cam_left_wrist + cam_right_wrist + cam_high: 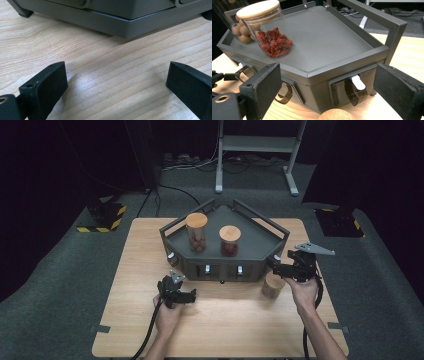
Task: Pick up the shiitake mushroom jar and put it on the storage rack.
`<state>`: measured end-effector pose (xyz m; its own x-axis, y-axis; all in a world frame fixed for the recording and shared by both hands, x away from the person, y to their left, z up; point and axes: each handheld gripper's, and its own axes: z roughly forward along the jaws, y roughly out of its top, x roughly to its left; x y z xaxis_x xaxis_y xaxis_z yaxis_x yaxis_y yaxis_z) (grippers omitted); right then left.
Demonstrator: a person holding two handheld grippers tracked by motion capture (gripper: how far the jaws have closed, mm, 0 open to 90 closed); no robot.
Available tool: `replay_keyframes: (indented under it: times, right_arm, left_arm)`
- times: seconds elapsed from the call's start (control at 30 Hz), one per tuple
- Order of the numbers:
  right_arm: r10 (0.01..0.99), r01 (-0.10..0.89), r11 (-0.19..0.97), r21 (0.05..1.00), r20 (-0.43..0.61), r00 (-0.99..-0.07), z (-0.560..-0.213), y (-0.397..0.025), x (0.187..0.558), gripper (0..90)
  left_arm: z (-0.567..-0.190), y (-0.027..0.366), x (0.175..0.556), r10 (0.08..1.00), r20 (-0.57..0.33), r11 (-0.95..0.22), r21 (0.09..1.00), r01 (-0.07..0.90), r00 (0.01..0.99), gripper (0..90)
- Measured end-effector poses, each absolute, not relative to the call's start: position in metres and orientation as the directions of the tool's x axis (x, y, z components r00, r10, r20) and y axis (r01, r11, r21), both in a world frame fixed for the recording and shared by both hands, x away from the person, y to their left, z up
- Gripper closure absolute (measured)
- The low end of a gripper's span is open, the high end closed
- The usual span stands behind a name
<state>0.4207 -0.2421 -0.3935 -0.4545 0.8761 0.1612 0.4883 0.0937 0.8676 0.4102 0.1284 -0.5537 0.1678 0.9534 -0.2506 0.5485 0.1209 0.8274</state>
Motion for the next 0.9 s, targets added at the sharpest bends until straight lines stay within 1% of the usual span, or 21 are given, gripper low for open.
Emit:
replay_keyframes:
  times: [0.33, 0.9]
  right_arm:
    - [0.881, 0.478, 0.111, 0.872, 0.137, -0.453, -0.397, -0.245, 0.414, 8.2]
    - [0.884, 0.475, 0.104, 0.874, 0.137, -0.447, -0.407, -0.254, 0.402, 8.2]
  left_arm:
    - [-0.554, 0.128, 0.410, 0.953, -0.251, 0.122, 0.827, 0.548, 0.167, 3.2]
    - [-0.554, 0.128, 0.410, 0.953, -0.251, 0.121, 0.827, 0.548, 0.167, 3.2]
